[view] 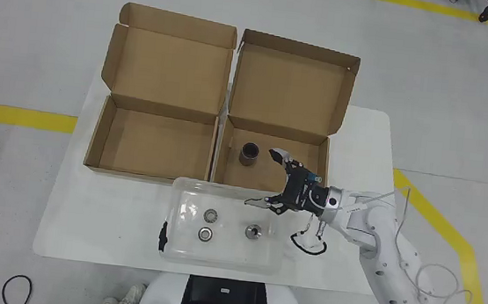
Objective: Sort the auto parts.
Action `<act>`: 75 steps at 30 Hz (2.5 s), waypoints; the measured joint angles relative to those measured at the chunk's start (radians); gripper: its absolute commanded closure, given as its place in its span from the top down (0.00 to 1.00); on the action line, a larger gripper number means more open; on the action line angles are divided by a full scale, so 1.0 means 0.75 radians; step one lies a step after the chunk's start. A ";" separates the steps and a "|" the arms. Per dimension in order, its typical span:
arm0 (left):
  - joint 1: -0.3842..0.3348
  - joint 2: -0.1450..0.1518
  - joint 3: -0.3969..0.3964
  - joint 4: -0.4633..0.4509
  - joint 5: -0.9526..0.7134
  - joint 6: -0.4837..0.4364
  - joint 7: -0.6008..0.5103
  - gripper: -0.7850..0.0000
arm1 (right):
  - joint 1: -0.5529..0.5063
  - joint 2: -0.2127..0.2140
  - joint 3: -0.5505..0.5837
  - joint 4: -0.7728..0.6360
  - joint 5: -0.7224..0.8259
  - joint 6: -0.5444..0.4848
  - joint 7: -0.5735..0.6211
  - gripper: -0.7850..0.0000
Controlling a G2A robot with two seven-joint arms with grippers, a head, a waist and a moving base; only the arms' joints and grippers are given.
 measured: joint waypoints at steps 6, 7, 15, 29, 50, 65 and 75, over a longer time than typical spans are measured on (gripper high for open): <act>0.000 0.000 0.000 0.000 0.000 0.000 0.000 1.00 | 0.000 0.000 0.000 0.000 0.000 0.000 0.000 1.00; 0.000 0.000 0.000 0.000 0.000 0.000 0.000 1.00 | 0.000 0.000 0.000 0.000 0.000 0.000 0.000 1.00; 0.000 0.000 0.000 0.000 0.000 0.000 0.000 1.00 | 0.000 0.000 0.000 0.000 0.000 0.000 0.000 1.00; 0.000 0.000 0.000 0.000 0.000 0.000 0.000 1.00 | 0.000 0.000 0.000 0.000 0.000 0.000 0.000 1.00; 0.000 0.000 0.000 0.000 0.000 0.000 0.000 1.00 | 0.018 0.006 -0.086 0.017 -0.039 -0.123 0.075 1.00; 0.000 0.000 0.000 0.000 0.000 0.000 0.000 1.00 | -0.053 0.021 -0.206 -0.031 -0.276 -0.094 0.156 0.82; 0.000 0.000 0.000 0.000 0.000 0.000 0.000 1.00 | -0.056 0.030 -0.227 0.004 -0.237 -0.123 0.326 0.84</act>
